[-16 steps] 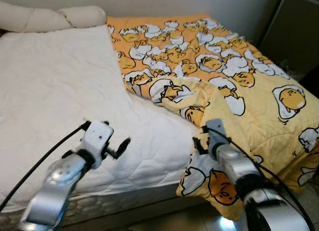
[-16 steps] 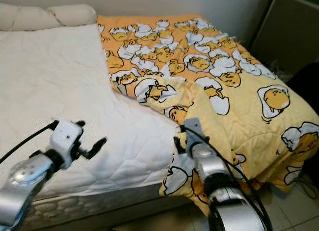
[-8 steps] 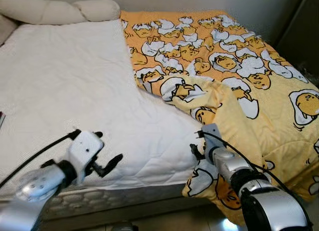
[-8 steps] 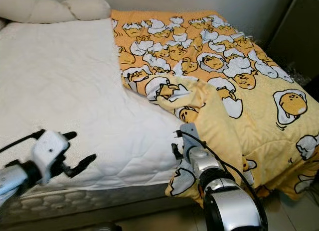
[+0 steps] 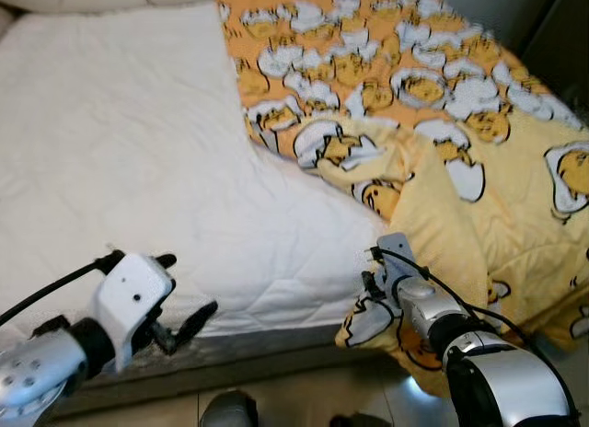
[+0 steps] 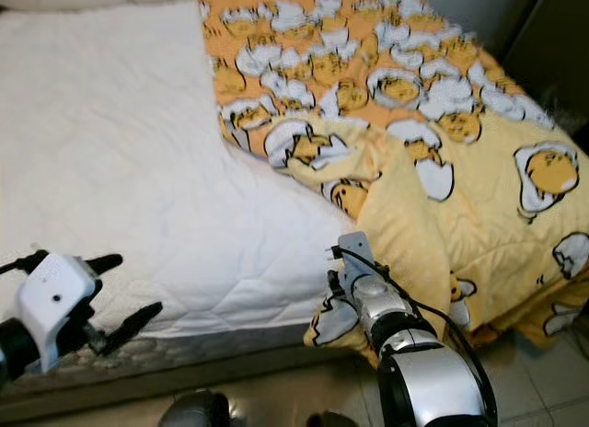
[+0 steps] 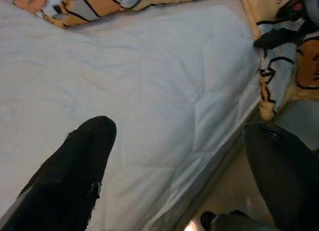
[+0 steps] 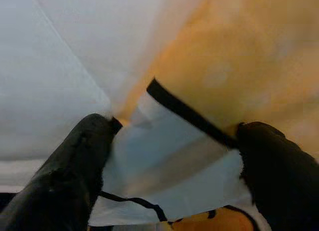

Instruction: Clean up the room

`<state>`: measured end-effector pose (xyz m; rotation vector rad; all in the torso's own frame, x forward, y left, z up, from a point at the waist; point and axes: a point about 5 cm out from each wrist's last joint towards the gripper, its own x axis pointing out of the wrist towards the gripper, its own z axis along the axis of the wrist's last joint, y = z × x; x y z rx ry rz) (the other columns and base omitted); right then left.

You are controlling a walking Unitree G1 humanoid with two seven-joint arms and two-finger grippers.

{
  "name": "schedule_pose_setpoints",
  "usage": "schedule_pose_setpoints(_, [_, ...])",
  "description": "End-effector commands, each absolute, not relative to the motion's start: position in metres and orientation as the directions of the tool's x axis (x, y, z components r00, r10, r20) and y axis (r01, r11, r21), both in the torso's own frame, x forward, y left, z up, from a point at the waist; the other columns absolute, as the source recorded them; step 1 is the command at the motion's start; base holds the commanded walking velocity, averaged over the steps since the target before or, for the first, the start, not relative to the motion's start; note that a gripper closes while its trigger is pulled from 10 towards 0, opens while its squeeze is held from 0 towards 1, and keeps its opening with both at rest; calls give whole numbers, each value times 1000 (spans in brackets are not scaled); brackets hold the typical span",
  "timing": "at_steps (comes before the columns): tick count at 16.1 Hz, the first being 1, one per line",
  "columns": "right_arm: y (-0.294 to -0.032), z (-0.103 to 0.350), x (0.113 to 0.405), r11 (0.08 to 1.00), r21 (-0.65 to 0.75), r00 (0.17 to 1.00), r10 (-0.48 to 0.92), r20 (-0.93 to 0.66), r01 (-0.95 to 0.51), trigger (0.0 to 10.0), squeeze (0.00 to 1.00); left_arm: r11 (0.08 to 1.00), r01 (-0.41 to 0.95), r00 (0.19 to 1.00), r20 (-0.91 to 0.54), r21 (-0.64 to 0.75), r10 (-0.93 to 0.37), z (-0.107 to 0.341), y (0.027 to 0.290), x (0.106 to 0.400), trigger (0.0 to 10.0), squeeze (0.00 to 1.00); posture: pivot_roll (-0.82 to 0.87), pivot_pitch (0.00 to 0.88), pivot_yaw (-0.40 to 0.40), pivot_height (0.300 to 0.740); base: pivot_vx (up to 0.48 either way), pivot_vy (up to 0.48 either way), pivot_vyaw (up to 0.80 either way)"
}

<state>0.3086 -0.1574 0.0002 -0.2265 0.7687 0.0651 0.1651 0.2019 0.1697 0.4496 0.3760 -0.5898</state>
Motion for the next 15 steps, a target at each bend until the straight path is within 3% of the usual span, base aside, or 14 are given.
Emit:
schedule_pose_setpoints(1, [-160, -2, 306, 981, -154, 714, -27, -699, -114, 3020, 0, 736, 603, 771, -465, 308, -436, 175, 203, 160, 10000, 996, 274, 198, -23, 740, 0, 0, 0])
schedule_pose_setpoints(4, [-161, 0, 308, 989, -119, 726, -15, -687, -92, 0, 0, 742, 598, 769, -478, 304, -424, 179, 204, 153, 10000, 1000, 280, 199, -29, 740, 0, 0, 0])
schedule_pose_setpoints(15, [-164, 6, 314, 990, -105, 748, -1, -664, -92, 0, 0, 751, 612, 745, -500, 249, -441, 176, 197, 151, 10000, 1000, 286, 160, -43, 740, 0, 0, 0])
